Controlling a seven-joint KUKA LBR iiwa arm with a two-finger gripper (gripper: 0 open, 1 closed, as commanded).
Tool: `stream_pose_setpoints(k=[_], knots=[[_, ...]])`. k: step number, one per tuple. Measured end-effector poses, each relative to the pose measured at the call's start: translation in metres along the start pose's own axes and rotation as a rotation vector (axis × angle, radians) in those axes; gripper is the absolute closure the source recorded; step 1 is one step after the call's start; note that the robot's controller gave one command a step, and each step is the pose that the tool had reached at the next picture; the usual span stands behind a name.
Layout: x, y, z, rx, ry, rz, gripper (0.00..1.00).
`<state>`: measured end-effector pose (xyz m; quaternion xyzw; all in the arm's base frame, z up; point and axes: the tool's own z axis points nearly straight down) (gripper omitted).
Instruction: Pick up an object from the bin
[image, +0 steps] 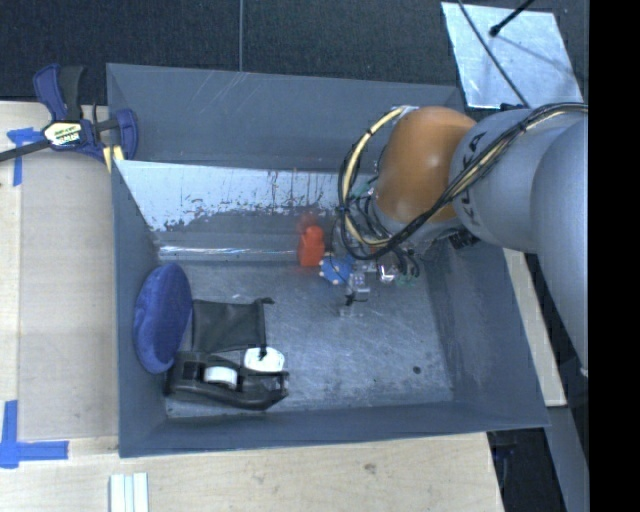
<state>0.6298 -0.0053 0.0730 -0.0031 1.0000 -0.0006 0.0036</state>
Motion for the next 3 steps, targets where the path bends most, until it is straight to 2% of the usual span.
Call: stream_pose_setpoints(k=[1, 2, 3], knots=[[-0.002, 0.001, -0.003, 0.0, -0.011, -0.001, 1.0], [0.048, -0.003, -0.108, 0.0, -0.003, -0.032, 1.0], [0.044, -0.008, -0.144, -0.001, -0.002, -0.038, 1.0]])
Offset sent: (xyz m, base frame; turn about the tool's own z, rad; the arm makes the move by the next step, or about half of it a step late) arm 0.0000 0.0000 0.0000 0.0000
